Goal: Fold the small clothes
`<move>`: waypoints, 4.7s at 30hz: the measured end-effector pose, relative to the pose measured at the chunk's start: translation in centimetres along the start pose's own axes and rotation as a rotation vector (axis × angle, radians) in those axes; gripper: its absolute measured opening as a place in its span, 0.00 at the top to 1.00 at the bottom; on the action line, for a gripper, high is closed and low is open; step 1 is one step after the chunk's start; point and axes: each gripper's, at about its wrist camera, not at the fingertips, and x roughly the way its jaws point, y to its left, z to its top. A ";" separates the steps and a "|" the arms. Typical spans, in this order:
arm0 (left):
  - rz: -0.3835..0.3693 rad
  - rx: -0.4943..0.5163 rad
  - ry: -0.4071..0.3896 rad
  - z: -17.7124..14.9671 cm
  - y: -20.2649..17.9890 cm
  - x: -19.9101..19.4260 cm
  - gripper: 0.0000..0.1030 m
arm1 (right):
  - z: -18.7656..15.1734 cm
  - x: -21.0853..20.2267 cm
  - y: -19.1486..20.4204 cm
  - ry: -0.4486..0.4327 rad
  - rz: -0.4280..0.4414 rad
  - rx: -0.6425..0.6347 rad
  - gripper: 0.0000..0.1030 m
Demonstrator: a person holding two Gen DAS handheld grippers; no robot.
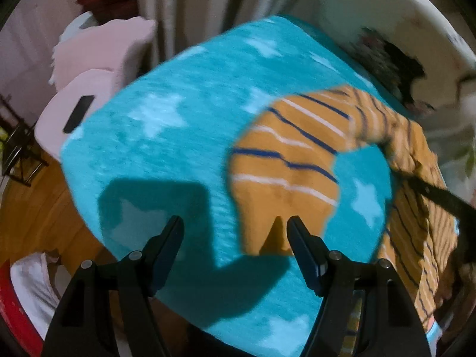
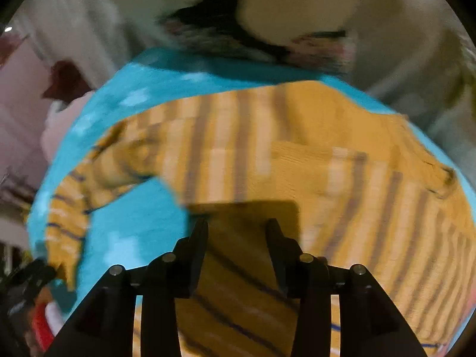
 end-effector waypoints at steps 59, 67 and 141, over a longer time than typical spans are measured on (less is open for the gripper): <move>-0.049 0.282 -0.029 -5.3 -14.3 -3.7 0.31 | -8.6 -16.8 -30.4 -0.133 -0.306 0.455 0.81; -0.040 0.354 0.030 -9.2 -16.7 -3.0 0.31 | -12.8 -17.9 -30.4 -0.162 -0.132 0.537 0.67; -0.274 0.372 0.203 -16.3 -11.5 -3.1 0.90 | -35.6 -15.2 -17.3 -0.082 0.248 0.499 0.88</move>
